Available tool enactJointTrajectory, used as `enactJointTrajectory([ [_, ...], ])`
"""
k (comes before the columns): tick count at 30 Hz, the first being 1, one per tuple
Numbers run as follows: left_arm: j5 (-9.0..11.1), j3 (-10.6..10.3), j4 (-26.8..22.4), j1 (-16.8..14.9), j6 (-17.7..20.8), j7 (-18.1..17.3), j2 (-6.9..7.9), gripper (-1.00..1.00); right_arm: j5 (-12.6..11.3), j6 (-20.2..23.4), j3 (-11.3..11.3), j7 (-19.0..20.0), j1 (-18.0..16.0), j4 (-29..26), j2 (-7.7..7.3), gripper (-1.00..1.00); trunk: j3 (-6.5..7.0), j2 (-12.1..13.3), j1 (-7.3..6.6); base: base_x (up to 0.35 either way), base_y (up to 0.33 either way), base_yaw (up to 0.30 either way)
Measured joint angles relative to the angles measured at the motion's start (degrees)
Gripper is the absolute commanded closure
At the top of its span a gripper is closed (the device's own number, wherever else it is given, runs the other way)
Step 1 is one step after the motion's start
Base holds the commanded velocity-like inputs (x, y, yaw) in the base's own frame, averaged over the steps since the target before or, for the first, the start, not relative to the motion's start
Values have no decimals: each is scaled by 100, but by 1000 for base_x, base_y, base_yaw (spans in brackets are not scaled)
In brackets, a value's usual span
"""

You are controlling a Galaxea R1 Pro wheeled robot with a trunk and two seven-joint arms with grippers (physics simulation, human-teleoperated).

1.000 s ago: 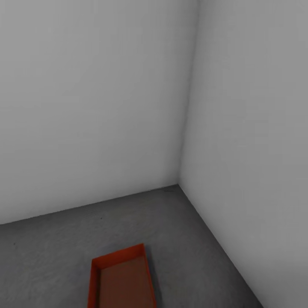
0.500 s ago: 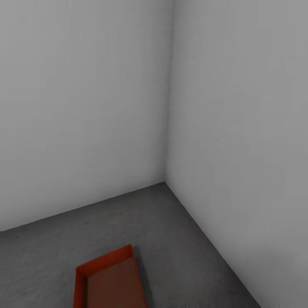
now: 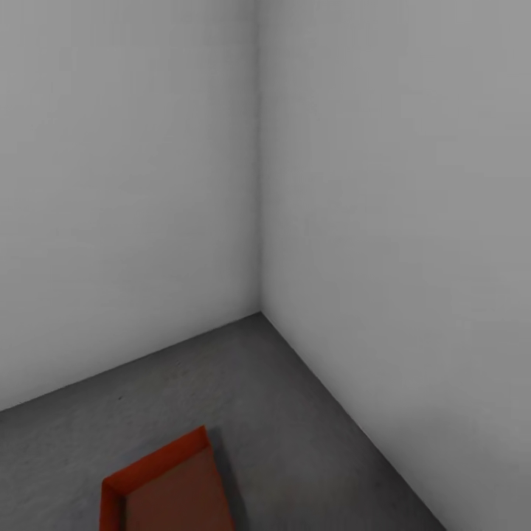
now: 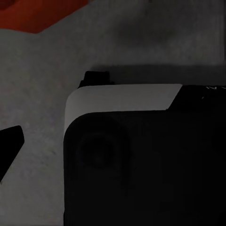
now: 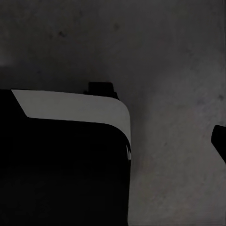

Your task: Move the two storage containers from the living room to the garage. In the garage, place one container on the floor and stack the other container on top of it (either order is fine).

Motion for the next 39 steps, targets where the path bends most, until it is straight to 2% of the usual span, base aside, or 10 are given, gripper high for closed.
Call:
enactJointTrajectory([
  [32, 0, -2, 3, 5, 0, -5, 2, -100, 0, -14, 5, 7, 2, 0, -4, -100, 0, 0, 0, 0, 0, -250],
  [39, 0, -2, 3, 25, 0, 0, -4, -100, 36, -116, 5, 15, 298, 0, -11, -100, 0, 0, 0, 0, 0, -250],
])
